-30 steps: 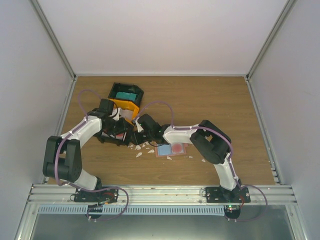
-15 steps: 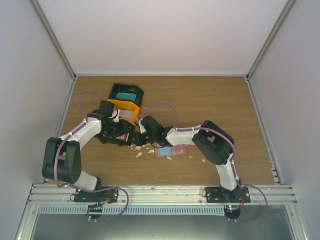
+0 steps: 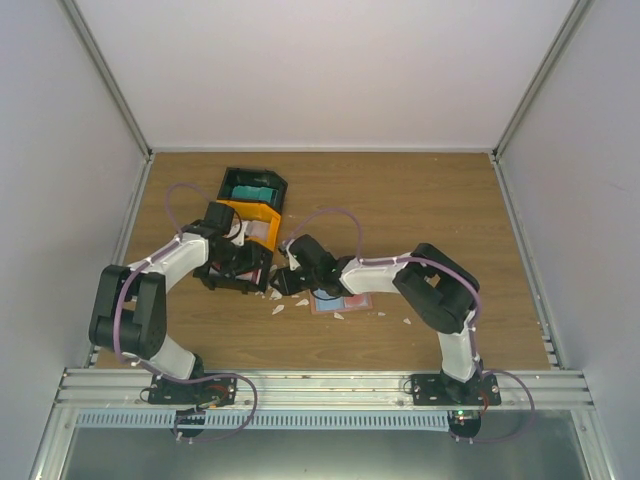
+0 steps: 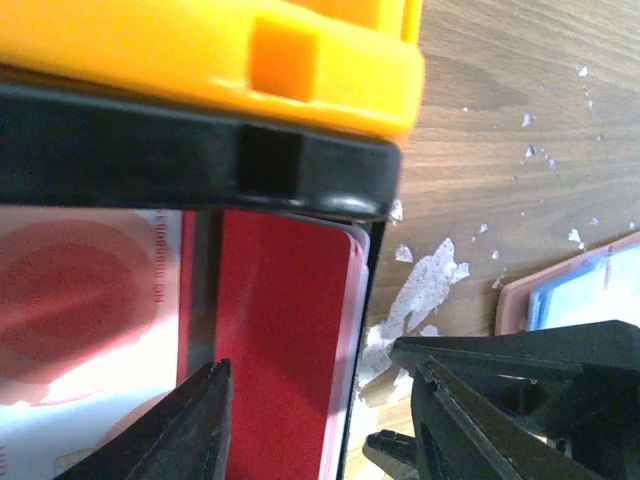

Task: Put the credit cards into the card holder
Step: Pick up the credit card from the storage box.

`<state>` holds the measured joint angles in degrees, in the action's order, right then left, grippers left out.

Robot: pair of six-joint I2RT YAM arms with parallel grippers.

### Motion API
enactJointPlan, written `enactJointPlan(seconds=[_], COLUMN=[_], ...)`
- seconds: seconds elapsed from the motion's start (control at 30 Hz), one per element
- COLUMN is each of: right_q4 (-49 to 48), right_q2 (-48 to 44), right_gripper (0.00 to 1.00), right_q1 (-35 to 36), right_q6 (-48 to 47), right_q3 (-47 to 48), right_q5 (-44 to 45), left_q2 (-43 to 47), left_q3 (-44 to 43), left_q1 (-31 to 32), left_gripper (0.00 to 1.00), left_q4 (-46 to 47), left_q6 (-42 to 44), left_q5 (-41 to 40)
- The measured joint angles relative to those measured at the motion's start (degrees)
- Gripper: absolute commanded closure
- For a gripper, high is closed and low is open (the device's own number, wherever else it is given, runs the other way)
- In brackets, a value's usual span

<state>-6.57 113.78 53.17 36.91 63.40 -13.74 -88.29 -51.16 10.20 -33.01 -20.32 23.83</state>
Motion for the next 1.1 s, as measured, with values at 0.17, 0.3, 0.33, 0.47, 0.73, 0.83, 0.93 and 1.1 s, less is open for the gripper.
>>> enactJointPlan(seconds=[0.17, 0.3, 0.33, 0.47, 0.73, 0.83, 0.93, 1.1], right_q4=[0.22, 0.39, 0.55, 0.87, 1.44, 1.53, 1.64, 1.62], right_q2=[-0.66, -1.03, -1.07, -1.2, -1.22, -1.22, -1.22, -1.22], right_gripper=[0.64, 0.64, 0.64, 0.64, 0.64, 0.64, 0.64, 0.64], right_q1=[-0.04, -0.15, -0.2, -0.39, -0.9, -0.92, -1.01, -1.2], right_q6=[0.0, 0.0, 0.0, 0.0, 0.0, 0.0, 0.0, 0.0], right_q3=[-0.42, -0.79, -0.83, -1.05, -1.49, -1.64, -1.7, -1.84], right_q5=[0.63, 1.38, 1.51, 1.77, 1.95, 1.97, 2.03, 2.12], left_q2=[-0.2, -0.2, -0.17, 0.2, 1.88, 1.88, 1.88, 1.88], left_q3=[0.0, 0.0, 0.0, 0.0, 0.0, 0.0, 0.0, 0.0], left_q1=[0.61, 0.72, 0.72, 0.72, 0.74, 0.74, 0.74, 0.74], left_gripper=[0.57, 0.63, 0.64, 0.66, 0.73, 0.76, 0.8, 0.79], left_q4=[0.04, 0.0, -0.04, -0.46, -1.11, -1.14, -1.18, -1.2], left_q6=[0.46, 0.39, 0.42, 0.39, 0.37, 0.28, 0.2, 0.2], left_q5=[2.03, 2.64, 2.71, 2.97, 3.41, 3.37, 3.15, 2.8])
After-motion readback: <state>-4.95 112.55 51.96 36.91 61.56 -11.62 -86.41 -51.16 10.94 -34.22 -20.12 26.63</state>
